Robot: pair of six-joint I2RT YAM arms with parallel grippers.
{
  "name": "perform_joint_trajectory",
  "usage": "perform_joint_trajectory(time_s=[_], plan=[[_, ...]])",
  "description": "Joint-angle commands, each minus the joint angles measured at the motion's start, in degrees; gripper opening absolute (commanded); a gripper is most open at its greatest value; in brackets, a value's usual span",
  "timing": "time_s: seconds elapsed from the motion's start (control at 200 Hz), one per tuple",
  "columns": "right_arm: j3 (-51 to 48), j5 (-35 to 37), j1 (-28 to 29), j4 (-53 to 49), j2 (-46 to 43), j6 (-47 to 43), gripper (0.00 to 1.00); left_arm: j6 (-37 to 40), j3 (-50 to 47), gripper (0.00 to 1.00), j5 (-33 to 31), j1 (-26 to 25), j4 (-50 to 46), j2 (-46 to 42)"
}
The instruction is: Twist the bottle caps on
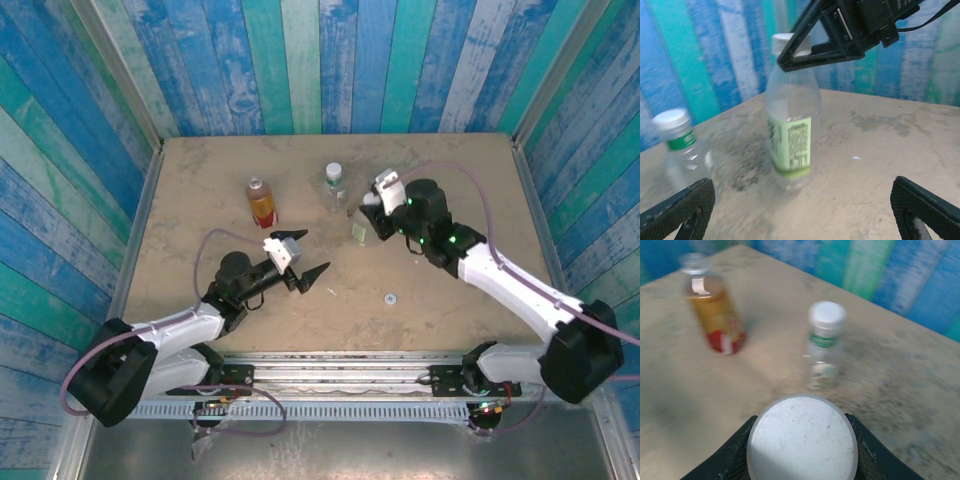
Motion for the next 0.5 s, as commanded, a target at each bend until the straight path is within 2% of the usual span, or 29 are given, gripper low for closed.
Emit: perform_joint_trajectory(time_s=[0.0,0.29,0.426,0.496], plan=[[5.2,3.3,-4.4,3.1,5.9,6.8,0.1,-5.3,-2.4,0.94,-10.5,-0.2,3.5,-2.1],[19.8,4.4,-9.6,-0.4,24.7,8.1,0.1,-5.9,-3.0,0.94,-12.9,-0.2,0.7,-2.5],[21.9,5.3,-10.3,-2.2,27.3,7.4,0.12,-6.5,-2.4,0.94,-12.9,-0.2,-0.2,-2.6],[21.5,4.9,-10.4,-2.1,27.3,6.8,0.17,-6.9,-2.1,0.94,-13.4,-0.2,-0.6,-2.4]])
